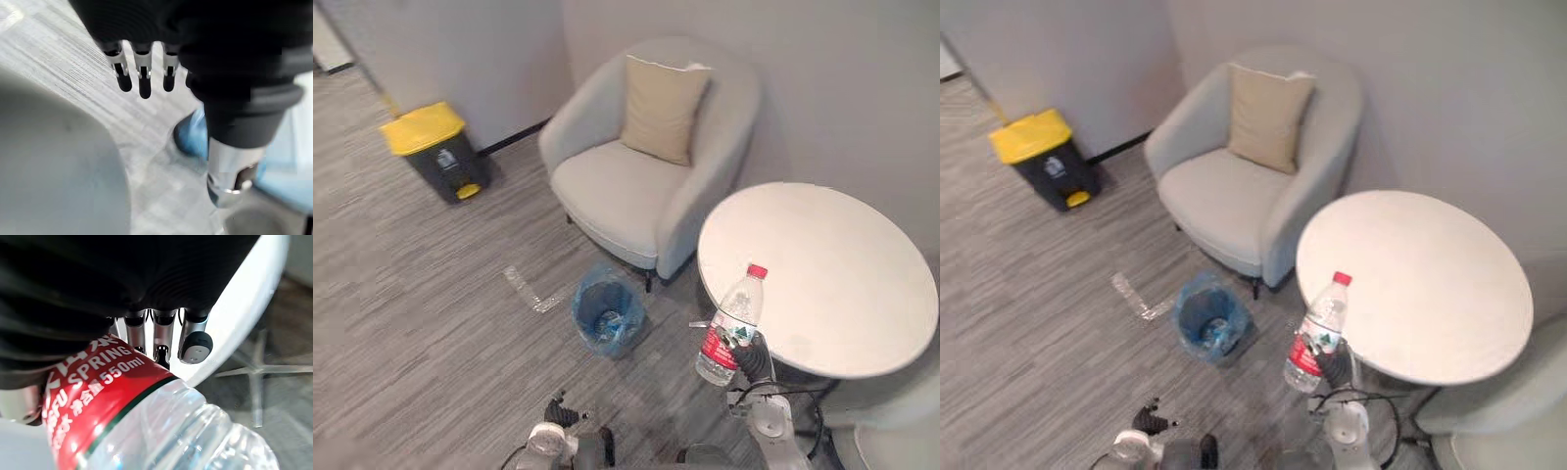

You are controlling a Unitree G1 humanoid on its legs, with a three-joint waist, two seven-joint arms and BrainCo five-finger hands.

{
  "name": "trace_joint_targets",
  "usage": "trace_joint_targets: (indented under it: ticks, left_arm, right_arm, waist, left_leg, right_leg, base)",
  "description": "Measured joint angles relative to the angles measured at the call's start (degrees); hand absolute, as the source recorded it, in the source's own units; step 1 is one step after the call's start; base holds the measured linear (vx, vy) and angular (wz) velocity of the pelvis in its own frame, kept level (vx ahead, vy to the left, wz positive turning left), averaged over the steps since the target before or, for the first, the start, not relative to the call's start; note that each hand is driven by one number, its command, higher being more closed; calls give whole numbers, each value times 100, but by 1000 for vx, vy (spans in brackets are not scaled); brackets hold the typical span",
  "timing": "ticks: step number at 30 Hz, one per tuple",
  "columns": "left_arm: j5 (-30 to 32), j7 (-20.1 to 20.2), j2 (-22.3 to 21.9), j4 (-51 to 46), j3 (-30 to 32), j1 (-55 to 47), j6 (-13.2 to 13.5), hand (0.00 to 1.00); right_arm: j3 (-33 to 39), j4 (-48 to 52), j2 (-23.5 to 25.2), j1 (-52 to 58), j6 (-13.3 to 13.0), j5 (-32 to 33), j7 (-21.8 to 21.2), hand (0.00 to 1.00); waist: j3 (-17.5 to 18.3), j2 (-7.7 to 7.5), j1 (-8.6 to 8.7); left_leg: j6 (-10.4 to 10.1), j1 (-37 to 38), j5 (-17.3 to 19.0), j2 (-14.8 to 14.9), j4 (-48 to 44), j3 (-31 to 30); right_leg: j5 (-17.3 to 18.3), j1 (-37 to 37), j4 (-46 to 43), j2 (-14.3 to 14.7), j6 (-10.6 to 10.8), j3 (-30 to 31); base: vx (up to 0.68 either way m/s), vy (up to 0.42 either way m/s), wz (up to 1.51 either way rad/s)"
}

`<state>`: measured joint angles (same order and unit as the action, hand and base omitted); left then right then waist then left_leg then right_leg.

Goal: Gather rubbish on tea table into small bin, then transfer packed bag to large trash can.

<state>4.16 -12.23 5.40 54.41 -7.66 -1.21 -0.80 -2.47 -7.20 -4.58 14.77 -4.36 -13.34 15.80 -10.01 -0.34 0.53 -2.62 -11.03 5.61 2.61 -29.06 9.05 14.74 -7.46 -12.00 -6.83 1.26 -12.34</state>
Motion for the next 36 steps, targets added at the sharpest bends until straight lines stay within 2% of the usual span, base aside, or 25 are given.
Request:
trace_joint_targets:
  ticks: [1, 3, 4, 5, 6, 7, 9, 10, 12, 13, 14, 15, 17, 18, 19, 20, 21, 22, 23, 24, 27, 31, 32, 36]
  left_arm:
    - [-34, -5, 2, 0, 1, 7, -5, 0]
    - [-105, -4, -20, 16, 49, 44, -14, 0]
    - [-104, -5, -25, 20, 53, 50, -24, 0]
    - [-98, -4, -34, 21, 48, 61, -50, 0]
    - [-95, -4, -64, 26, 23, 64, -105, 0]
    - [-83, 4, -27, 21, 26, 103, -119, 0]
    - [-13, 2, 73, 29, -20, 195, -136, 0]
    - [25, 0, 82, 57, -20, 211, -137, 0]
    - [28, -2, 78, 134, -46, 214, -152, 0]
    - [26, -3, 91, 178, -136, 209, -178, 0]
    - [21, -5, 107, 204, -203, 207, -189, 0]
    - [22, -7, 105, 209, -283, 197, -196, 0]
    - [17, -12, 134, 215, -281, 150, -208, 0]
    - [20, -15, 146, 219, -272, 149, -208, 0]
    - [12, -14, 138, 229, -220, 152, -212, 0]
    - [11, -14, 134, 233, -218, 152, -212, 0]
    - [11, -14, 125, 256, -189, 148, -210, 0]
    - [9, -9, 123, 274, -152, 140, -212, 0]
    - [6, -8, 174, 305, -44, 115, -207, 0]
    - [-9, -25, 12, 381, 51, 145, -228, 0]
    - [-61, -45, -181, 443, 227, 12, -209, 0]
    - [-101, -118, -161, 467, 396, 15, -208, 0]
    - [-148, -132, -145, 464, 468, 17, -208, 0]
    - [-226, -137, -86, 457, 583, 94, -203, 0]
  right_arm:
    - [10, 3, -6, -11, -13, 0, 8, 100]
    - [65, -14, -8, -56, -19, -1, 24, 100]
    - [102, -34, -4, -55, -18, 0, 37, 100]
    - [181, -46, -5, -52, -15, -1, 56, 100]
    - [238, -54, -34, -44, -16, 0, 87, 100]
    - [243, -150, -18, -85, -5, 0, 113, 100]
    - [163, -320, 13, -172, 31, -9, 103, 100]
    - [119, -334, 10, -169, 39, -15, 93, 100]
    - [22, -335, 9, -182, 44, -20, 58, 100]
    - [-42, -336, 9, -175, 47, -26, 15, 100]
    - [-73, -337, 11, -176, 48, -33, 1, 100]
    - [-105, -351, 10, -181, 48, -43, -6, 100]
    - [-183, -449, 0, -285, 45, -89, -13, 100]
    - [-204, -552, -3, -386, 50, -159, -14, 100]
    - [-222, -606, -5, -493, 50, -226, -21, 100]
    - [-222, -606, -8, -503, 50, -226, -21, 100]
    - [-222, -606, -8, -512, 50, -226, -23, 100]
    - [-223, -605, -2, -486, 50, -225, -25, 100]
    - [-231, -585, 9, -395, 48, -225, -24, 100]
    - [-238, -709, -98, -414, 74, -224, -35, 100]
    - [-239, -713, -275, -447, 112, -223, -83, 100]
    - [-240, -712, -270, -452, 111, -225, -116, 100]
    - [-248, -713, -271, -450, 111, -224, -118, 100]
    - [-450, -724, -288, -546, 90, -233, -114, 100]
  waist:
    - [-47, -34, 2]
    - [-88, 34, -10]
    - [-97, 45, -8]
    - [-108, 63, -7]
    - [-102, 122, -5]
    - [-119, 76, -14]
    - [-195, -113, -51]
    - [-194, -143, -63]
    - [-193, -139, -50]
    - [-194, -139, -45]
    - [-195, -137, -37]
    - [-196, -126, -13]
    - [-188, -112, 54]
    - [-198, -87, 54]
    - [-220, -25, 67]
    - [-224, -19, 71]
    - [-233, -4, 71]
    - [-209, -47, 72]
    - [-130, -254, 63]
    - [-119, -39, 63]
    - [49, 291, 9]
    - [36, 253, 19]
    - [4, 195, 10]
    - [-88, 113, -45]
  left_leg:
    - [0, -37, 0, 9, -71, -2]
    - [46, -114, 270, 163, 80, 199]
    - [38, -111, 265, 191, 323, 235]
    - [41, -94, 187, 193, 760, 234]
    - [4, -66, -166, 229, 1226, 196]
    - [37, -40, -218, 188, 1207, 195]
    - [137, 59, -79, 90, 1254, 374]
    - [165, 124, -20, 53, 1323, 452]
    - [196, 357, 62, -47, 1558, 546]
    - [241, 647, 82, -136, 1779, 594]
    - [272, 815, 93, -172, 1850, 589]
    - [322, 960, 119, -176, 1883, 579]
    - [381, 1268, 156, -168, 1985, 426]
    - [380, 1340, 155, -107, 2027, 372]
    - [376, 1356, 153, 31, 2025, 191]
    - [375, 1357, 152, 56, 2025, 142]
    - [371, 1371, 151, 100, 2025, 39]
    - [328, 1385, 152, 67, 2024, -58]
    - [155, 1446, 194, -137, 2020, -207]
    - [-23, 1528, 309, -6, 2020, -360]
    - [-124, 1499, 328, 289, 2128, -506]
    - [-263, 1500, 246, 440, 2270, -806]
    - [-296, 1496, 226, 448, 2292, -873]
    - [-317, 1099, 215, 348, 2102, -1125]
  right_leg:
    - [10, -48, 77, -2, -7, -57]
    - [6, -110, 121, 12, -17, -193]
    - [6, -127, 143, 11, -16, -214]
    - [8, -140, 172, 14, -9, -227]
    - [20, -147, 206, 92, 27, -219]
    - [56, -162, 215, 50, 89, -160]
    - [41, -135, 161, -103, 125, 91]
    - [39, -41, -12, -156, 144, 178]
    - [11, 377, -921, -306, 221, 428]
    - [-140, 739, -1867, -435, 476, 586]
    - [-310, 933, -2403, -482, 605, 694]
    - [-273, 1083, -2813, -509, 611, 795]
    - [164, 1379, -3219, -403, 426, 875]
    - [294, 1520, -3076, -260, 351, 917]
    - [371, 1746, -2493, 13, 228, 1047]
    - [369, 1778, -2340, 62, 223, 1080]
    - [296, 1861, -1774, 171, 250, 1271]
    - [1, 1818, -1260, 194, 266, 1418]
    - [-939, 1771, -626, 11, 269, 1574]
    - [-818, 1699, -812, 106, 281, 1413]
    - [-912, 1455, -315, 369, 152, 1241]
    - [-991, 1197, 49, 494, 50, 936]
    - [-1016, 1123, 135, 490, 54, 849]
    - [-1068, 1185, 224, 377, 96, 613]
  base:
    - [54, -35, 33]
    - [65, -8, 28]
    - [116, 38, 18]
    - [148, 89, 11]
    - [103, 80, 6]
    - [124, 103, -7]
    - [175, 137, -21]
    - [214, 165, -31]
    - [209, 169, -31]
    - [215, 173, -17]
    - [227, 163, -4]
    - [201, 92, 21]
    - [268, 51, 36]
    - [281, -70, 47]
    - [179, -79, 41]
    - [167, -136, 56]
    - [97, -105, 50]
    - [221, -237, 75]
    - [199, -211, 73]
    - [199, -215, 60]
    - [165, -161, 17]
    - [34, -84, 37]
    - [1, -22, 38]
    - [-21, 20, 39]
